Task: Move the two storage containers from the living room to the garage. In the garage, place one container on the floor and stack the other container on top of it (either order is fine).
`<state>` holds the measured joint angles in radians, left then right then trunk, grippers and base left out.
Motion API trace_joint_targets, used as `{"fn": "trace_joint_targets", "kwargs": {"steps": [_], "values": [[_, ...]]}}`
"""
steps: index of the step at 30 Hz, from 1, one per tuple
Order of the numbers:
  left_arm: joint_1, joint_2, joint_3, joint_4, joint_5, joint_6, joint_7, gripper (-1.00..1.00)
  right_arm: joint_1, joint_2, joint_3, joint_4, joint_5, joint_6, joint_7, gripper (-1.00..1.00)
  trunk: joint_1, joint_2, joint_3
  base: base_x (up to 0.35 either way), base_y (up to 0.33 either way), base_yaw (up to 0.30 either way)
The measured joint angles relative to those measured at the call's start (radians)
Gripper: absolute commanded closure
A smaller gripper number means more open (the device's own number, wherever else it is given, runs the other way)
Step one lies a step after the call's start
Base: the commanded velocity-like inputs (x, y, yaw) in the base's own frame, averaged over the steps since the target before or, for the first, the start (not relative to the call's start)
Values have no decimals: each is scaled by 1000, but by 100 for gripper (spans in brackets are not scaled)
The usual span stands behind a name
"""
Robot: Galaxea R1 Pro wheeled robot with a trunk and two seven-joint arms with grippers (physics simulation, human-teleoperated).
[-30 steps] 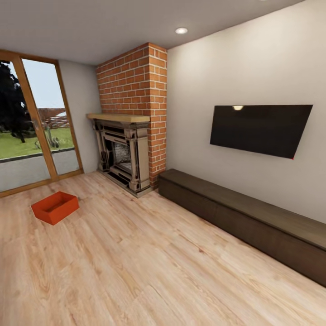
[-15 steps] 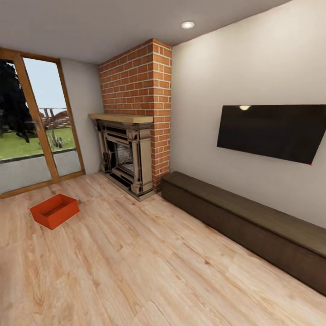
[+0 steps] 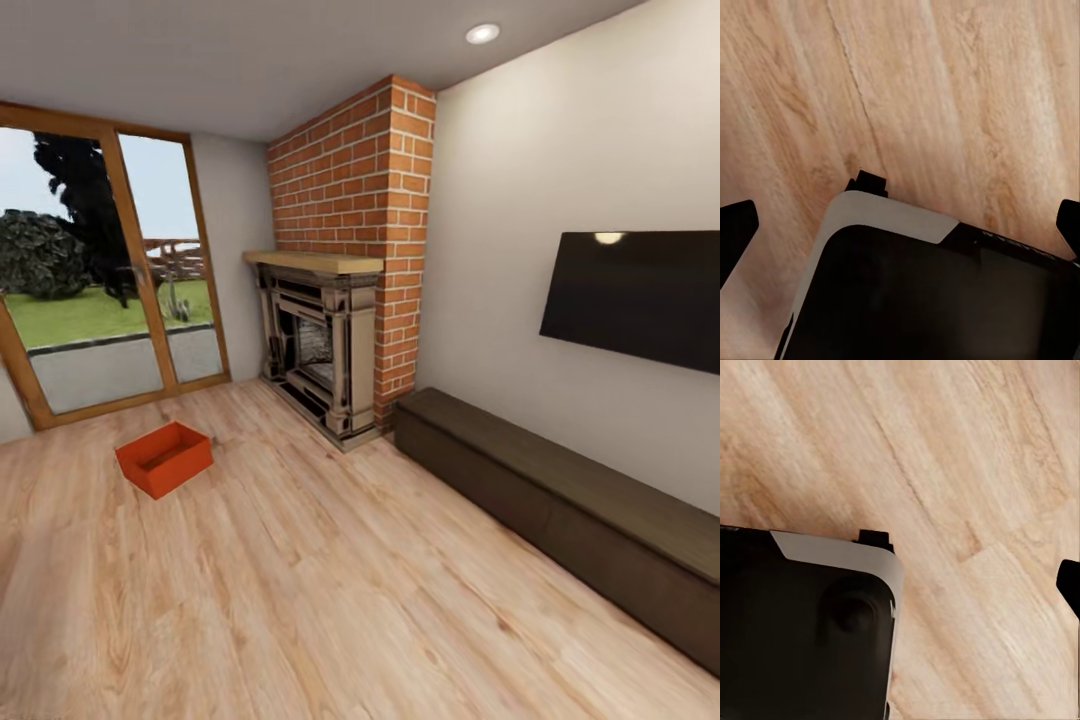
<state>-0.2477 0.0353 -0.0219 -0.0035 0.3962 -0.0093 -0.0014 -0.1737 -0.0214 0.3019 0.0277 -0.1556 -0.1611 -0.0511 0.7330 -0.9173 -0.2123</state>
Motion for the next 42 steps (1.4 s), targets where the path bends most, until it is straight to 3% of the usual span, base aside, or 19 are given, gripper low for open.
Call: {"fn": "trace_joint_targets", "kwargs": {"steps": [42], "values": [[0, 1, 1, 0, 2, 1, 0, -100, 0, -5, -5, 0, -9, 0, 7, -100, 0, 0, 0, 320, 0, 257]]}}
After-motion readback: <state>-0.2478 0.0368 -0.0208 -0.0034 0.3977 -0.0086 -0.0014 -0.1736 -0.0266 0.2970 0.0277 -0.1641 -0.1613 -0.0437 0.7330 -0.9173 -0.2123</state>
